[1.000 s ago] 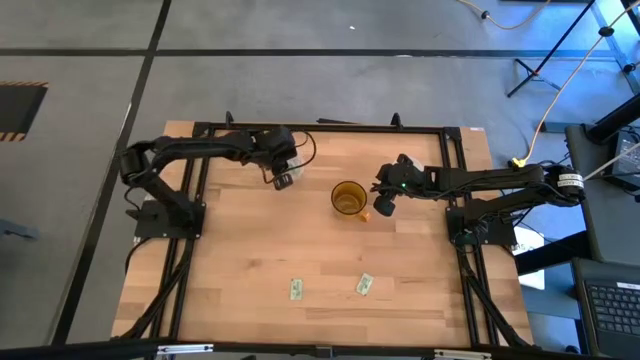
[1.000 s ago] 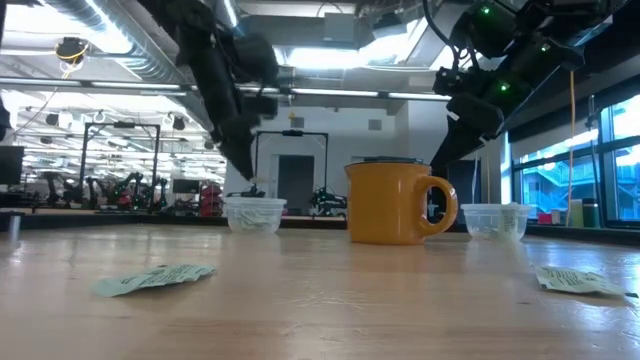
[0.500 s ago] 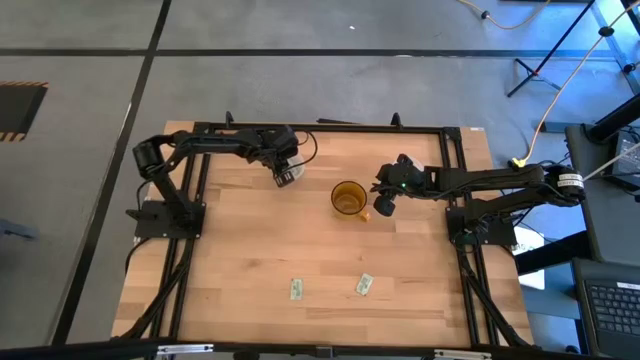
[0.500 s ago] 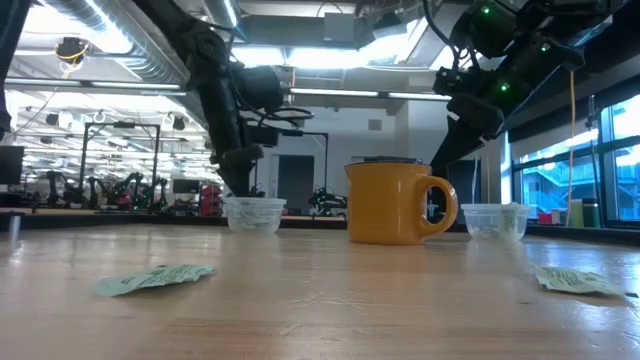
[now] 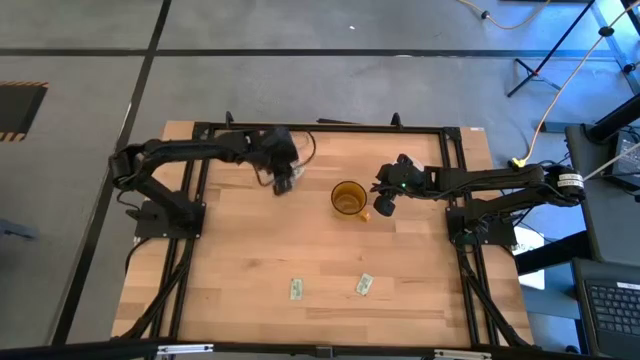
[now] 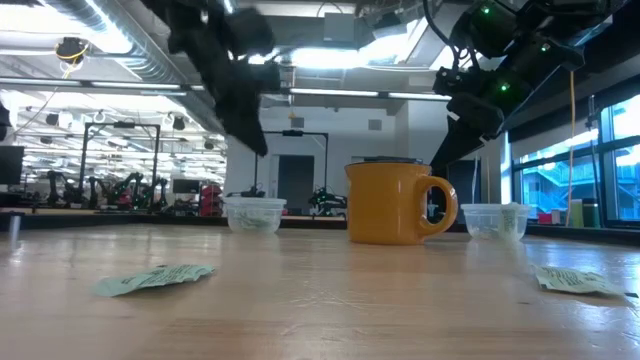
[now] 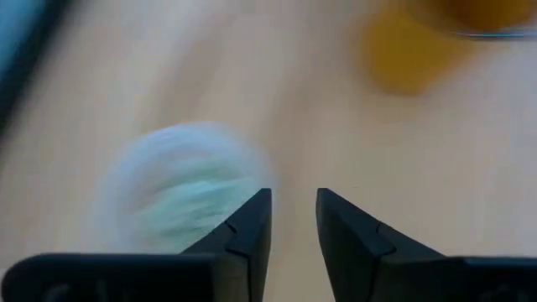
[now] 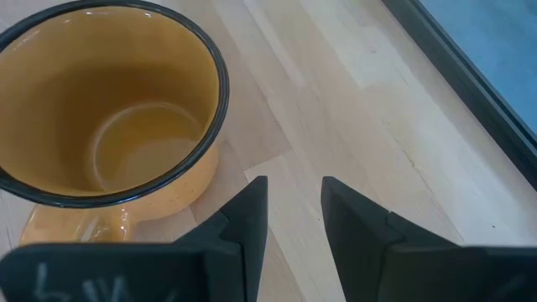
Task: Pick and place Stevia / Truvia into bins
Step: Put the white stevia packet into the left transparent container
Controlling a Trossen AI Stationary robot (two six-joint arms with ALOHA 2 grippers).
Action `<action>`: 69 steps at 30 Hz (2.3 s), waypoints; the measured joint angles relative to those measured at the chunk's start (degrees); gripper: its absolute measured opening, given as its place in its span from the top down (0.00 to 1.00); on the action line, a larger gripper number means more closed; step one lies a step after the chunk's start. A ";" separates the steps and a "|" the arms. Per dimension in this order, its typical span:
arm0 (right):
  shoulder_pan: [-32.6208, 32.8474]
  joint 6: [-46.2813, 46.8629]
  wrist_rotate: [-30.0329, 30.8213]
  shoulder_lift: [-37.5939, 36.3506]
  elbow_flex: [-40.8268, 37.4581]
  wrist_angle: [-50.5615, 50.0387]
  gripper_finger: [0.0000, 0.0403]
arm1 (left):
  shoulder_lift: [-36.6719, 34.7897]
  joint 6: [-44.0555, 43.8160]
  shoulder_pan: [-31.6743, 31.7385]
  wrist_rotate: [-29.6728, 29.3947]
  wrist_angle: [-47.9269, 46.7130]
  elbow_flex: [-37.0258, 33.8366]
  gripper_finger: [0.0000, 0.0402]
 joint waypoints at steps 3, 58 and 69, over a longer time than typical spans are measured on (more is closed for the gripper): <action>-0.01 0.00 0.01 0.00 -0.01 0.00 0.71 | -1.13 2.80 -6.67 4.98 -0.43 0.00 0.78; 0.01 0.63 -0.01 0.00 -0.01 0.24 0.71 | 21.79 -15.16 -49.46 -4.49 16.52 0.07 0.84; 0.00 0.63 0.01 0.00 -0.01 0.28 0.71 | 21.82 -12.79 -49.51 -6.14 16.34 0.11 0.99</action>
